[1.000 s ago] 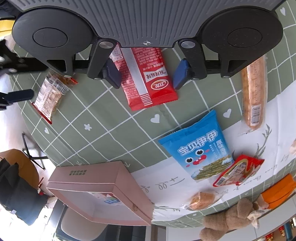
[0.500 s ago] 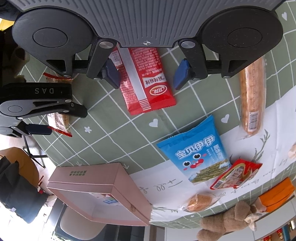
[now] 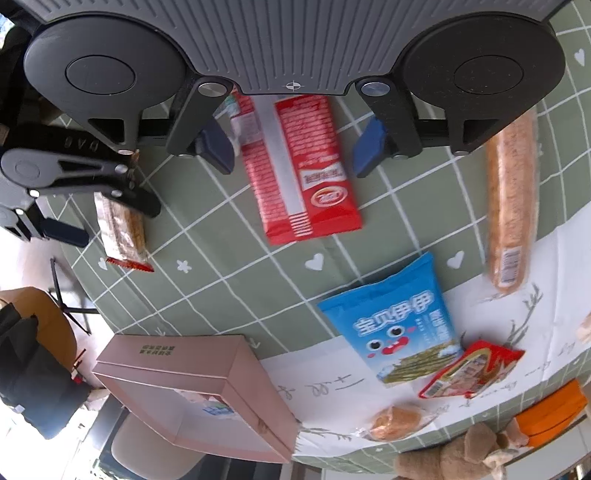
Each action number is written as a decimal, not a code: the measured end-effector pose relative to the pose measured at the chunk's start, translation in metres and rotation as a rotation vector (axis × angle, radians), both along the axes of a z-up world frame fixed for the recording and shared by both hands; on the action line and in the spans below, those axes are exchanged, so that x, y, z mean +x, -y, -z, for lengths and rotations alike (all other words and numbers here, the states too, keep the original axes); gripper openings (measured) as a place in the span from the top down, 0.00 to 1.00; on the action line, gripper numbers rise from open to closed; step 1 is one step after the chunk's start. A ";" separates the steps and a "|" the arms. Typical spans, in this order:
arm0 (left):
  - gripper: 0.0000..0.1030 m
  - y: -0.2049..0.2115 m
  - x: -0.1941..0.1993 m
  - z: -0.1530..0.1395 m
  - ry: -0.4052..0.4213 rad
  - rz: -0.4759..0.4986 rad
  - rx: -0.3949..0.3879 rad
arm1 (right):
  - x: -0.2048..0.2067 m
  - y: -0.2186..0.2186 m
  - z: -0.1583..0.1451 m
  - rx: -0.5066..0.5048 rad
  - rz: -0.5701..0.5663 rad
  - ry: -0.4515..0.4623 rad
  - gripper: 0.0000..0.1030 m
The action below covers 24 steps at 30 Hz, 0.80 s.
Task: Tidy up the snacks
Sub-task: 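Close the left tool on the red spicy strip packet while the right tool grasps the biscuit packet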
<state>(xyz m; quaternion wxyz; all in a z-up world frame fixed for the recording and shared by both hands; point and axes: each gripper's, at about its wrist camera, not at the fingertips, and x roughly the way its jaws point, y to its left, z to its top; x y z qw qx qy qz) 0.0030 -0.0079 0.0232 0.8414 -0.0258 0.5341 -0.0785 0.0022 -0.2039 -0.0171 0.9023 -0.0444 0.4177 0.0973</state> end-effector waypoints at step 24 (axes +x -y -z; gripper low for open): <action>0.26 0.022 -0.011 0.000 -0.038 0.066 0.083 | -0.001 -0.005 -0.022 0.018 -0.109 -0.127 0.65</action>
